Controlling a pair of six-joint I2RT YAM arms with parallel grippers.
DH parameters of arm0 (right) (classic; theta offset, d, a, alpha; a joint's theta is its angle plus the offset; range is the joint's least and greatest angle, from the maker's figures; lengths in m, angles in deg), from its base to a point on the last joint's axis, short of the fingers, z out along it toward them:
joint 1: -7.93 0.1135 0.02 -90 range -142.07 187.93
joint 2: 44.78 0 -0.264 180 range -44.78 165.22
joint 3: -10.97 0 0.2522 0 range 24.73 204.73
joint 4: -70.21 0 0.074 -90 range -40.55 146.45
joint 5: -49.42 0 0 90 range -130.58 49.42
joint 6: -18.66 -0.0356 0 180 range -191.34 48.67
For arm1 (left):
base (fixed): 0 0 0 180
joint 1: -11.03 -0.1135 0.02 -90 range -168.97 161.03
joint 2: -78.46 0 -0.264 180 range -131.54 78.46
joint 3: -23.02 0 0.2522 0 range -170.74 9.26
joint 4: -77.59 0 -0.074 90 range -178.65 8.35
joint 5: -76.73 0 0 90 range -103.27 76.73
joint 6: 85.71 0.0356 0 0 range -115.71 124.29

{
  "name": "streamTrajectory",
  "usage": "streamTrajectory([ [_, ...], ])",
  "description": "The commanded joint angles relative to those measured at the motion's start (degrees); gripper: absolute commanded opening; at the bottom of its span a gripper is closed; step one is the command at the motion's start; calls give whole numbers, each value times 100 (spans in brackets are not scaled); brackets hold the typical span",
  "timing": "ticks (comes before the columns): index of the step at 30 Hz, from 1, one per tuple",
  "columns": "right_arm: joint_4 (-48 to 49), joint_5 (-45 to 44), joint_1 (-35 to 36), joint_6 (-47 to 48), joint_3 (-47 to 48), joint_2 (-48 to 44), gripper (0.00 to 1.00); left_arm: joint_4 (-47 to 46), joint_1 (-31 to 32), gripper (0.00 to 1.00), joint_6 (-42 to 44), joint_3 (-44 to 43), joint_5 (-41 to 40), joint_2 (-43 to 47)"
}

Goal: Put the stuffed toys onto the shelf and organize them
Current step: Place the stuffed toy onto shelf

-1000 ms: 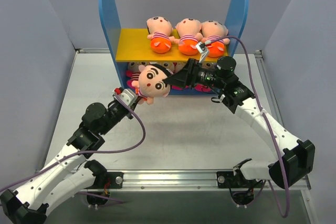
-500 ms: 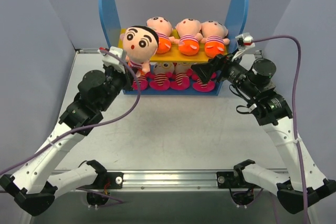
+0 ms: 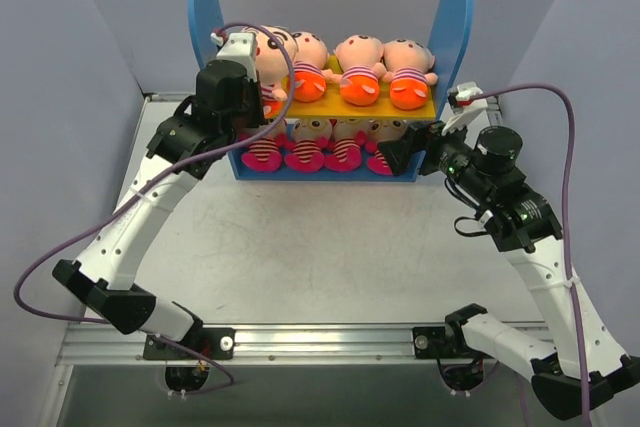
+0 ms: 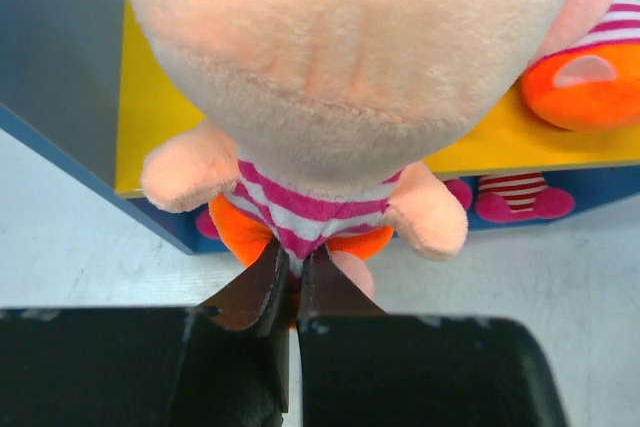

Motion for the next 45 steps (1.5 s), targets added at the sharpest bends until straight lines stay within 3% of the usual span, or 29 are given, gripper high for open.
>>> streamTrajectory([
  [1, -2, -99, -28, 227, -21, -211, 99, 417, -356, 3, -212, -550, 15, -148],
  [6, -107, -11, -28, 263, -30, -255, 100, 382, -830, 2, -159, -752, 464, -429],
  [24, -318, -54, -28, 482, -100, -343, 99, 1691, -1156, 4, -309, -3027, 570, -2169],
  [35, -406, -72, -46, 588, -153, -378, 99, 2377, -1209, 27, -440, -3784, 350, -2714],
  [45, -459, -55, -37, 632, -153, -396, 99, 2246, -1323, 38, -520, -3767, 490, -2846],
])
